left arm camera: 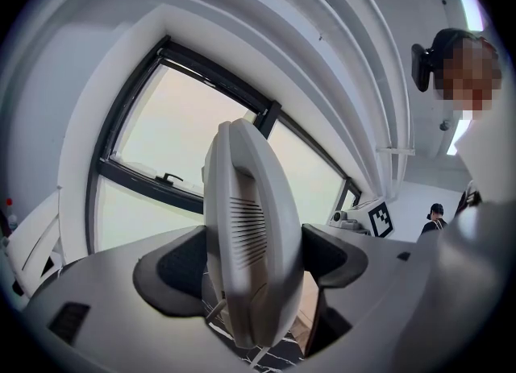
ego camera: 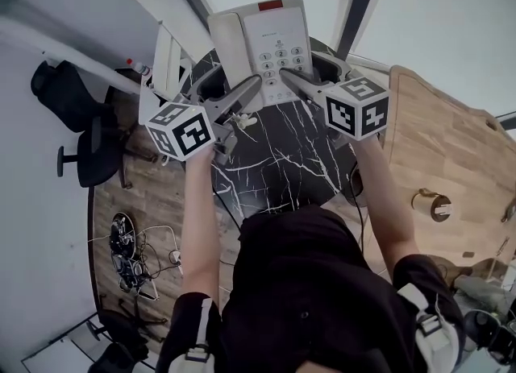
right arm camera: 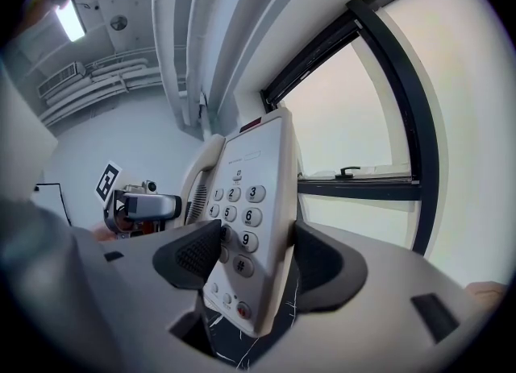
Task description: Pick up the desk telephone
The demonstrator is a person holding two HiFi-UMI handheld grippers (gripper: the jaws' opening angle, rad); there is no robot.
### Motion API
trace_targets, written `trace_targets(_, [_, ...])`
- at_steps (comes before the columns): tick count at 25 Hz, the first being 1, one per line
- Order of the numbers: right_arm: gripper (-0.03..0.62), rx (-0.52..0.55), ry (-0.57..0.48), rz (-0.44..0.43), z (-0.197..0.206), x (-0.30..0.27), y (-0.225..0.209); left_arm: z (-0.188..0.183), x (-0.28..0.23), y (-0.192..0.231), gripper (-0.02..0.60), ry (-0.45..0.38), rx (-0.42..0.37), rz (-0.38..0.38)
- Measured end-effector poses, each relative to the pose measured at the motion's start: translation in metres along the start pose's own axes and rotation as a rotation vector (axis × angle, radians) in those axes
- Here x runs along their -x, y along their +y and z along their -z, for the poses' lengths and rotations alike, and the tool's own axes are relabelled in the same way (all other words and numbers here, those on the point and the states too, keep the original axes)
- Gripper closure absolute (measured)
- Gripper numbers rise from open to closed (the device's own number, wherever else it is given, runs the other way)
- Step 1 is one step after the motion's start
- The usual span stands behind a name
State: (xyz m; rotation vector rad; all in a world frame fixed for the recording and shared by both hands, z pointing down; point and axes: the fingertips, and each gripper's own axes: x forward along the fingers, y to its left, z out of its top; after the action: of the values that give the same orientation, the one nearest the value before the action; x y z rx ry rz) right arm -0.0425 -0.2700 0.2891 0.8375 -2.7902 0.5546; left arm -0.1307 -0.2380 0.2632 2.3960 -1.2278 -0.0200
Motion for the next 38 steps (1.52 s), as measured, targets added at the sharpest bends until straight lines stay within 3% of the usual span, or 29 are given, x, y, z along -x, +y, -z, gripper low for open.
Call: trace_targets(38, [0.301,0.005,0.008,0.009,0.002,0.0025,0.002,0.0025,0.0019,-0.0013,0.198,0.013,-0.006,0.001])
